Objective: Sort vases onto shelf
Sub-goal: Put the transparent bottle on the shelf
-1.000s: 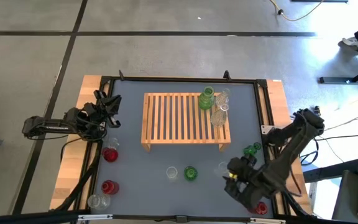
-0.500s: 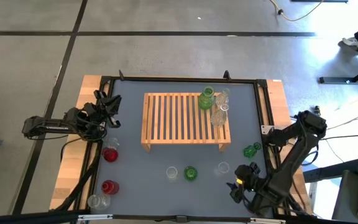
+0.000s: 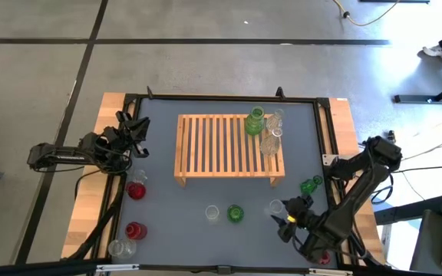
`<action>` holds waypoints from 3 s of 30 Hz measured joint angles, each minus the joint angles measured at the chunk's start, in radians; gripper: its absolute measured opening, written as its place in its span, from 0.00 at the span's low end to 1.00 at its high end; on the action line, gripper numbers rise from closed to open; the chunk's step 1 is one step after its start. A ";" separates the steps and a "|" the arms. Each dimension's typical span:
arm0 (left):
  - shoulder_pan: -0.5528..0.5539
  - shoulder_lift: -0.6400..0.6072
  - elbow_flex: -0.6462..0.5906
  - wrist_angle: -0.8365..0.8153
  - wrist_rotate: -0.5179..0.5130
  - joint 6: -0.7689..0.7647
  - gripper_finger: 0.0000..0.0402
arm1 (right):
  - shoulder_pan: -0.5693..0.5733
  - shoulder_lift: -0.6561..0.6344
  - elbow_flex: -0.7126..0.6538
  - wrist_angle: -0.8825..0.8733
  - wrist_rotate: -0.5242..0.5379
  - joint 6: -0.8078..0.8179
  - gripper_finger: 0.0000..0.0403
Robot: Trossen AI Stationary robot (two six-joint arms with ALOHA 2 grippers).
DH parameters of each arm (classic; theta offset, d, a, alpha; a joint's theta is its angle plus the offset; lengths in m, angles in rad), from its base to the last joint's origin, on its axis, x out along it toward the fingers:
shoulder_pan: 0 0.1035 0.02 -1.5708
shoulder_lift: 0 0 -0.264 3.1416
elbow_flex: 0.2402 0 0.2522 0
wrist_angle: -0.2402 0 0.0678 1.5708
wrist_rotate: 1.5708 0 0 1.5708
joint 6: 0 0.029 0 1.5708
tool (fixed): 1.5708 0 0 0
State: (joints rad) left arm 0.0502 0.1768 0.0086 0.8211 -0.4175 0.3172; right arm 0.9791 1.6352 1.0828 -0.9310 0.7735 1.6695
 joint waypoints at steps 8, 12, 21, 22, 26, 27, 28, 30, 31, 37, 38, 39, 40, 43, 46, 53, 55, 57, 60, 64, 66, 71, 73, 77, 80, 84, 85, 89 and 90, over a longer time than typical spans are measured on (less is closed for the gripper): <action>0.000 0.000 0.000 0.000 0.000 0.000 0.09 | -0.020 0.055 0.000 0.006 0.070 -0.023 0.76; 0.000 0.000 0.000 0.000 0.000 0.000 0.09 | -0.026 0.058 0.000 0.008 0.110 -0.029 0.70; 0.000 0.000 0.000 0.000 0.000 0.000 0.09 | -0.024 0.060 0.001 -0.005 0.110 -0.029 0.35; 0.000 0.000 0.000 0.000 0.000 0.000 0.09 | -0.024 0.060 0.001 -0.011 0.109 -0.029 0.35; 0.000 0.000 0.000 0.000 0.000 0.000 0.09 | -0.024 0.049 0.001 -0.014 0.105 -0.029 0.35; 0.000 0.000 0.000 0.000 0.000 0.000 0.09 | -0.024 0.044 0.004 -0.020 0.103 -0.029 0.35; 0.000 0.000 0.000 0.000 0.000 0.000 0.09 | -0.024 0.040 0.014 -0.039 0.103 -0.029 0.35; 0.000 0.000 0.000 0.000 0.000 0.000 0.09 | -0.024 0.037 0.049 -0.087 0.103 -0.028 0.35; 0.000 0.000 0.000 0.000 0.000 0.000 0.09 | -0.025 0.037 0.071 -0.121 0.106 -0.028 0.35; 0.000 0.000 0.000 0.000 0.000 0.000 0.09 | -0.063 0.035 0.241 -0.328 0.117 -0.028 0.38; 0.000 0.000 0.000 0.000 0.000 0.000 0.09 | -0.074 0.035 0.268 -0.360 0.117 -0.031 0.37; 0.000 0.000 0.000 0.000 0.000 0.000 0.09 | -0.084 0.035 0.293 -0.387 0.117 -0.037 0.36; 0.000 0.000 0.000 0.000 0.000 0.000 0.09 | -0.093 0.035 0.318 -0.409 0.117 -0.047 0.36; 0.000 0.000 0.000 0.000 0.000 0.000 0.09 | -0.120 0.035 0.392 -0.483 0.117 -0.061 0.36; 0.000 0.000 0.000 0.001 0.000 0.000 0.09 | -0.141 0.034 0.459 -0.510 0.117 -0.096 0.37; 0.000 0.000 0.000 0.002 0.000 0.000 0.09 | -0.181 0.034 0.598 -0.599 0.133 -0.143 0.36; 0.000 0.000 0.000 0.003 0.000 0.000 0.09 | -0.198 0.034 0.628 -0.627 0.150 -0.152 0.37; 0.000 0.000 0.000 0.003 0.000 0.000 0.09 | -0.217 0.034 0.656 -0.641 0.171 -0.160 0.37; 0.000 0.000 0.000 0.003 0.000 0.000 0.09 | -0.251 0.034 0.688 -0.641 0.186 -0.212 0.37; 0.000 0.000 0.000 0.004 0.000 0.000 0.09 | -0.305 0.034 0.705 -0.641 0.185 -0.265 0.37; 0.000 0.000 0.000 0.004 0.000 0.000 0.09 | -0.330 0.034 0.705 -0.641 0.183 -0.287 0.37; 0.000 0.000 0.000 0.004 0.000 0.000 0.09 | -0.383 0.034 0.705 -0.640 0.162 -0.326 0.37; 0.000 0.000 0.000 0.003 0.000 0.000 0.09 | -0.388 0.034 0.704 -0.641 0.161 -0.343 0.37; 0.000 0.000 0.000 0.003 0.000 0.000 0.09 | -0.390 0.034 0.704 -0.639 0.168 -0.343 0.37; 0.000 0.000 0.000 0.003 0.000 0.000 0.09 | -0.389 0.027 0.704 -0.639 0.167 -0.343 0.37; 0.000 0.000 0.000 0.003 0.000 0.000 0.09 | -0.391 -0.001 0.703 -0.640 0.159 -0.360 0.37; 0.000 0.000 0.000 0.003 0.000 0.000 0.09 | -0.390 -0.012 0.703 -0.640 0.161 -0.361 0.37; 0.000 0.000 0.000 0.003 0.000 0.000 0.09 | -0.363 -0.046 0.703 -0.641 0.188 -0.361 0.37; 0.000 0.000 0.000 0.003 0.000 0.000 0.09 | -0.361 -0.049 0.703 -0.641 0.189 -0.361 0.37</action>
State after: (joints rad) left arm 0.0502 0.1768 0.0086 0.8238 -0.4175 0.3172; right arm 0.6178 1.5861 1.7863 -1.5720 0.9627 1.3087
